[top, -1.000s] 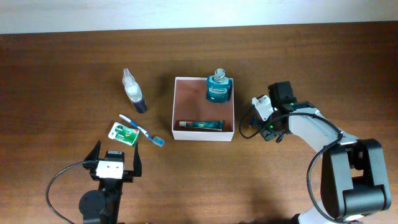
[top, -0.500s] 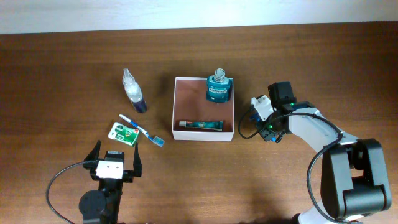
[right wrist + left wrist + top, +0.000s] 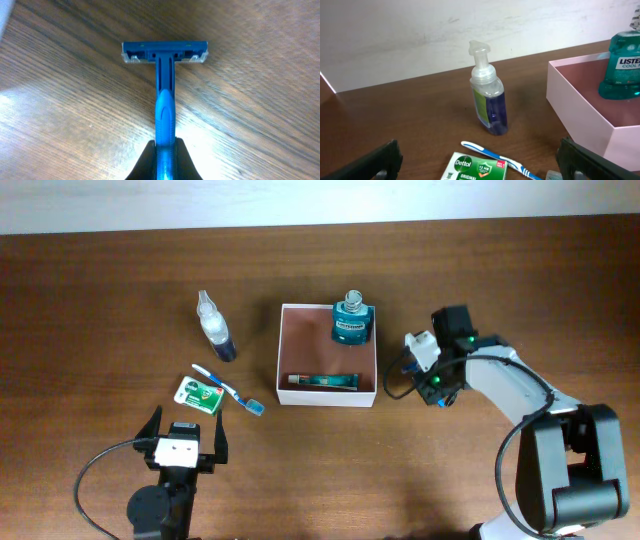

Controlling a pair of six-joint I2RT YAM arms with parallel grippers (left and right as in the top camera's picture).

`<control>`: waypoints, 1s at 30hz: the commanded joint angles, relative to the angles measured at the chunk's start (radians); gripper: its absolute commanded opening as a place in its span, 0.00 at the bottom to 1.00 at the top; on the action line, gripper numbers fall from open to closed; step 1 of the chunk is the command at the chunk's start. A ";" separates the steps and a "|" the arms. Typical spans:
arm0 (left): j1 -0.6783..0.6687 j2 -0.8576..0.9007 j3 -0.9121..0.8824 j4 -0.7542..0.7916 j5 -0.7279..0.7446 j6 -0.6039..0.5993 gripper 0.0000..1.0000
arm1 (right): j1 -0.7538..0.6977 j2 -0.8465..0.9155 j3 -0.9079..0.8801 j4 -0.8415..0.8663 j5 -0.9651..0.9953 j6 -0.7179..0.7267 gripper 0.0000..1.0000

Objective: Pack container
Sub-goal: 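Carry the blue razor into the box and release it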

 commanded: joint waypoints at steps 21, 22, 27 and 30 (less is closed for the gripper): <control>0.004 -0.002 -0.005 -0.003 -0.010 -0.005 0.99 | 0.055 -0.294 0.391 -0.429 -0.179 0.035 0.04; 0.004 -0.002 -0.005 -0.003 -0.010 -0.005 0.99 | 0.070 -0.294 0.391 -0.428 -0.179 0.035 0.04; 0.004 -0.002 -0.005 -0.003 -0.010 -0.005 0.99 | 0.181 -0.293 0.391 -0.416 -0.182 -0.035 0.04; 0.004 -0.002 -0.005 -0.003 -0.010 -0.005 0.99 | 0.251 -0.288 0.390 -0.401 -0.182 -0.132 0.04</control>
